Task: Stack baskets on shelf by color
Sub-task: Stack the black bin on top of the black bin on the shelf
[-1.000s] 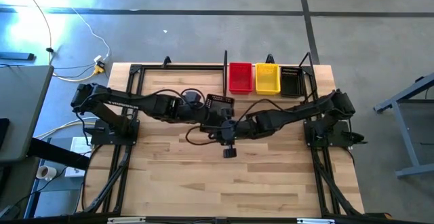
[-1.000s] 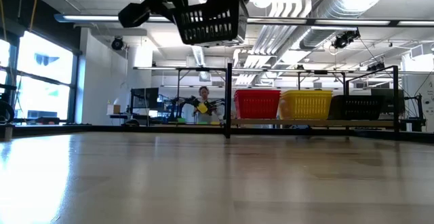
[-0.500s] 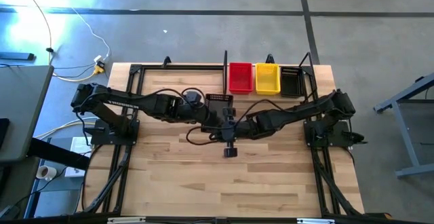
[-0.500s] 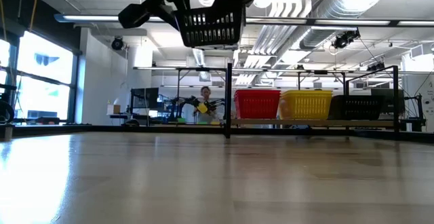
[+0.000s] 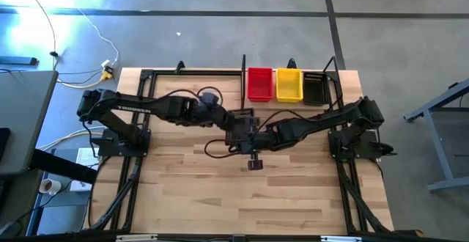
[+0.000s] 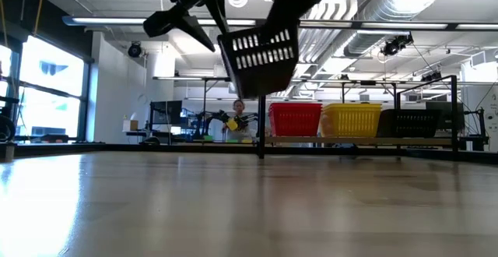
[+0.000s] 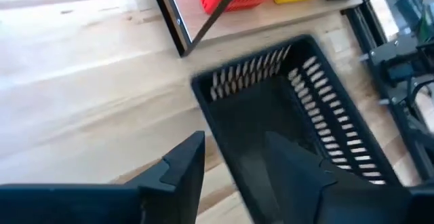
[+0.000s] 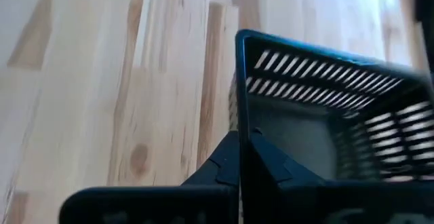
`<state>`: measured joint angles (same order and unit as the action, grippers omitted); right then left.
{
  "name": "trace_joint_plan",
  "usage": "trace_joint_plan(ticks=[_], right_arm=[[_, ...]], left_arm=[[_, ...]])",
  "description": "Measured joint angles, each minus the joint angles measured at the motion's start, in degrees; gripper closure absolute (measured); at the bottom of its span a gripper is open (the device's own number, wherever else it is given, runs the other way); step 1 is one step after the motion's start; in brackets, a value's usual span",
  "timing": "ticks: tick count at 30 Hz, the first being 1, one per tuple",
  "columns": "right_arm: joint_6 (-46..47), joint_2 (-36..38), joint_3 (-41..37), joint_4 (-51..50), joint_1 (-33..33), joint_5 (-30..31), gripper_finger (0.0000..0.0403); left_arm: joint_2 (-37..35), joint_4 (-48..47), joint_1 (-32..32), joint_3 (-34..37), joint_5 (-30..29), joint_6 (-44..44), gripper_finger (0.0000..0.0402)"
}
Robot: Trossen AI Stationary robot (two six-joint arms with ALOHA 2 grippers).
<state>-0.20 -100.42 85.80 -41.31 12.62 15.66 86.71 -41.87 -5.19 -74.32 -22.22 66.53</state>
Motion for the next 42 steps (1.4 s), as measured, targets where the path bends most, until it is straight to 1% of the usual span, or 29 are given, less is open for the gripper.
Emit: trace_joint_plan(ticks=[4,9,13,19,22,24,26,28,30,34,36,42], right_arm=[[-0.2,0.9,0.0,-2.8,-0.6,-0.7,0.0403],[-0.3,2.4,0.0,-7.7,-3.1,-0.1,0.0403],[-2.7,4.1,0.0,-11.2,-5.4,1.7,0.0403],[-5.7,8.1,-0.5,-14.3,-9.1,0.9,0.0403],[-6.1,10.3,-0.5,-16.5,-11.7,1.9,0.0403],[-6.1,11.8,-0.5,-17.6,-13.8,4.7,0.0403],[-6.3,13.1,-0.5,-18.0,-15.8,4.9,0.0403],[-6.5,14.2,-0.5,-17.5,-17.2,2.3,0.0403],[-6.4,15.2,-0.5,-17.5,-17.6,0.9,0.0403],[-7.6,16.8,-0.5,-17.6,-17.6,1.0,0.0403],[-7.8,17.7,-0.5,-17.6,-17.9,2.0,0.0403],[-8.9,20.7,-0.5,-17.7,-20.6,3.5,0.0403]], left_arm=[[-0.2,0.0,-2.9,0.0,2.2,-4.1,0.0255],[-0.2,0.4,-6.5,0.0,2.4,-7.9,0.026],[-0.2,1.6,-9.0,0.0,2.9,-11.8,0.0262],[-0.2,2.8,-12.0,0.0,5.6,-16.1,0.0263],[-0.2,2.8,-13.5,0.0,7.4,-16.4,0.0264],[-0.2,2.8,-14.3,0.0,8.0,-17.6,0.0264],[-0.2,2.8,-14.9,0.0,8.9,-18.6,0.0264],[-0.2,2.8,-15.5,0.0,9.6,-18.8,0.0264],[-0.2,2.7,-15.8,0.0,10.1,-19.2,0.0264],[-0.2,2.8,-15.9,0.0,10.6,-20.9,0.0264],[-0.2,2.8,-15.9,0.0,10.6,-21.2,0.0264],[-0.2,2.8,-16.0,0.0,10.6,-21.8,0.0264]])
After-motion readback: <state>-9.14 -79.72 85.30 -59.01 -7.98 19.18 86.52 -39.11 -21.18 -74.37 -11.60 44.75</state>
